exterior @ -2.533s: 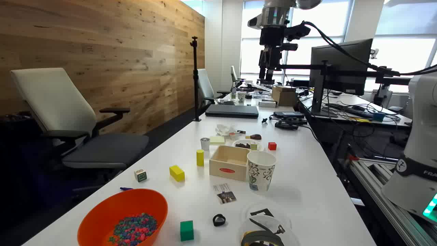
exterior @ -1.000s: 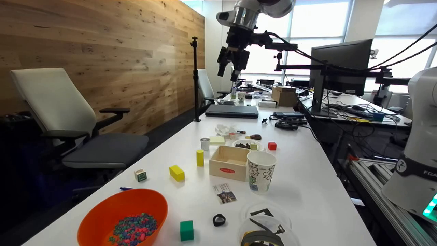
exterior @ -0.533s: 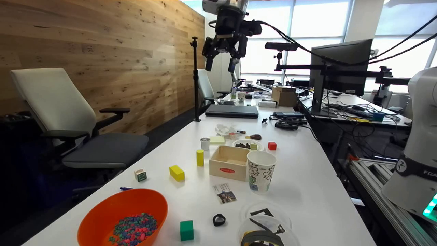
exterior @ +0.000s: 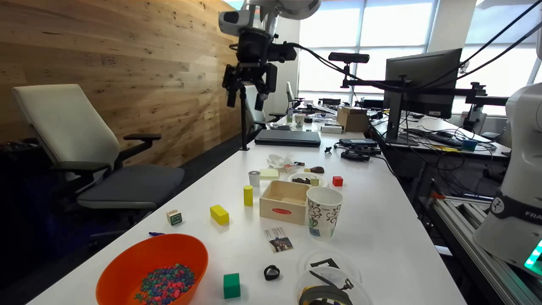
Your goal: Open the small white box on the table
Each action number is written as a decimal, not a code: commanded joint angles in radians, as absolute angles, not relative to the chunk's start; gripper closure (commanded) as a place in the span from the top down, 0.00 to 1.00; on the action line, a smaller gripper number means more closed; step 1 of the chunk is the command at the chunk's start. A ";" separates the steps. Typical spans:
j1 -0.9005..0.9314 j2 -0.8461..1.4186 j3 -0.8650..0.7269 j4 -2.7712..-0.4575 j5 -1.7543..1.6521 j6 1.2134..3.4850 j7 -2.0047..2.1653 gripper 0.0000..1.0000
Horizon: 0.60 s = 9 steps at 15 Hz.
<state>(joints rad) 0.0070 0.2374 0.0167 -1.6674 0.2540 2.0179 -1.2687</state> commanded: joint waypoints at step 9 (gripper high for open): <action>-0.040 0.363 0.097 -1.563 0.295 2.154 -1.398 1.00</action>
